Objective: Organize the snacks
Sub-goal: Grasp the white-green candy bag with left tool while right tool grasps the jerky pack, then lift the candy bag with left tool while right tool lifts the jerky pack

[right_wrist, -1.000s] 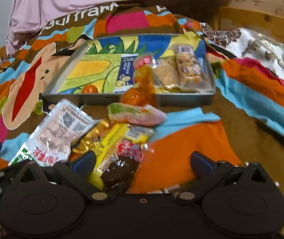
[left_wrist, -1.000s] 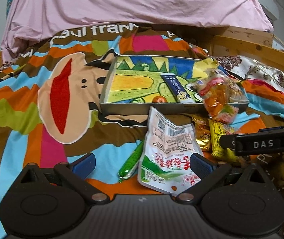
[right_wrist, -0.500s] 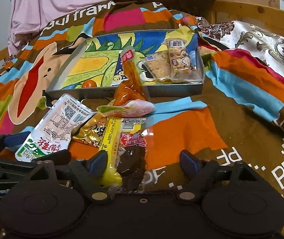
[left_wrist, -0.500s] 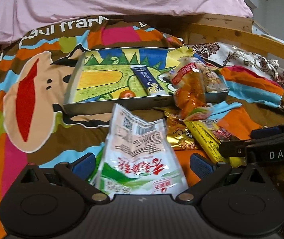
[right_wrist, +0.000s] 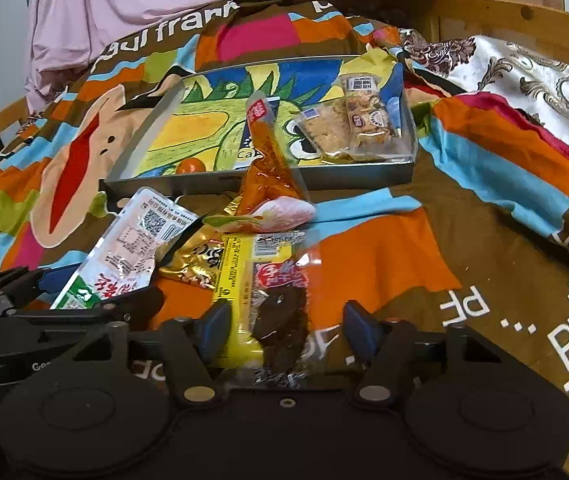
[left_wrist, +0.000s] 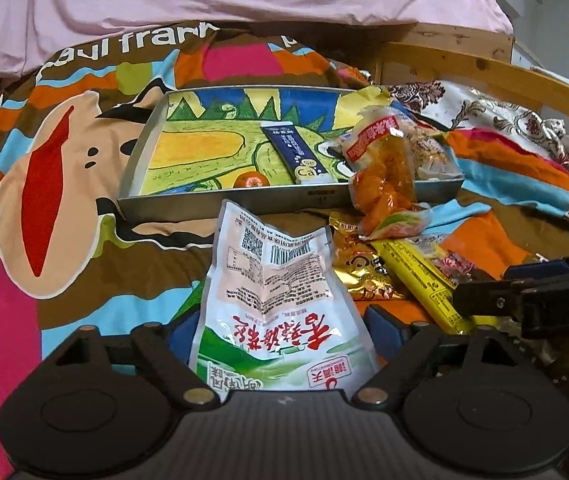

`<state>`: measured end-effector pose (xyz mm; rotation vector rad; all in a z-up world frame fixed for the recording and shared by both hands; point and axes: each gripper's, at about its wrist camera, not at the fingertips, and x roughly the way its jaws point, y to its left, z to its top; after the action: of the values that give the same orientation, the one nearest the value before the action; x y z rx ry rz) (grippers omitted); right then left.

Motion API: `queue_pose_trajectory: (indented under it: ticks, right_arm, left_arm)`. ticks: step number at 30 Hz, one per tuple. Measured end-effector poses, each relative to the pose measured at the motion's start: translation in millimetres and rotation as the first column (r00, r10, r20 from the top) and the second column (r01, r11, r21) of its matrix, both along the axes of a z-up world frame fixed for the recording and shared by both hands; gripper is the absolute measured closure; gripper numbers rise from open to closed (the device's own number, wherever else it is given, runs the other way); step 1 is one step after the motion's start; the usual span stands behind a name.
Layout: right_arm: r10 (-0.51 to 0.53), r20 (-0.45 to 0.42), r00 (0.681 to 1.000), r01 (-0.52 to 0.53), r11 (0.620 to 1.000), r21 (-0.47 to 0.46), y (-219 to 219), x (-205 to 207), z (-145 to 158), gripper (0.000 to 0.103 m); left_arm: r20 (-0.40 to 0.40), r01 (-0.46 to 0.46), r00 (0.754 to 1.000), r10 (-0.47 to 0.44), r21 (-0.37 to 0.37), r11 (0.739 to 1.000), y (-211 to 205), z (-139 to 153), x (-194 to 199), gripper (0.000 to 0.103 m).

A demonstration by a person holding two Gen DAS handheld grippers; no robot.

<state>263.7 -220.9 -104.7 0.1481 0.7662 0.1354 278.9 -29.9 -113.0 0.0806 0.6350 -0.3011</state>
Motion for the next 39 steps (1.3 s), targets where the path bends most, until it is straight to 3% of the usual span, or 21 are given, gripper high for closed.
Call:
queue_pose_trajectory:
  ticks: [3,9,13,20,23,28,33,39]
  right_arm:
    - [0.009,-0.007,1.000,-0.009,1.000,0.016,-2,-3,1,0.053]
    - [0.008,-0.015,1.000,-0.008,0.999,0.031,-4,-4,0,0.052]
    - [-0.006,-0.033,0.999,0.009,0.996,0.088,-10,-2,-2,0.048]
    - [0.011,-0.042,0.999,-0.008,0.997,0.082,-8,-2,-3,0.045]
    - [0.020,-0.039,0.999,-0.018,0.998,0.064,-5,-3,-2,0.054]
    - [0.021,-0.027,0.999,-0.020,0.999,0.045,-5,-9,0,0.054]
    - [0.023,-0.006,1.000,-0.023,0.999,0.025,-6,-21,5,0.054]
    - [0.031,0.017,0.999,-0.031,0.999,-0.009,-4,-28,9,0.054]
  left_arm:
    - [-0.006,-0.007,1.000,0.007,0.003,1.000,-1,4,-4,0.022]
    - [-0.074,-0.033,0.997,0.029,-0.054,0.998,3,12,-8,0.024]
    - [-0.100,-0.045,0.994,0.038,-0.067,0.997,5,8,-3,0.016]
    - [-0.110,-0.051,0.993,0.041,-0.090,0.995,4,2,5,0.013]
    - [-0.100,-0.059,0.994,0.050,-0.087,0.994,3,0,5,0.016]
    - [-0.068,-0.058,0.996,0.054,-0.049,0.997,-3,6,-3,0.030]
    - [-0.078,-0.085,0.994,0.080,-0.064,0.994,-4,15,-13,0.044]
    - [-0.095,-0.106,0.991,0.098,-0.084,0.991,-3,16,-25,0.044]
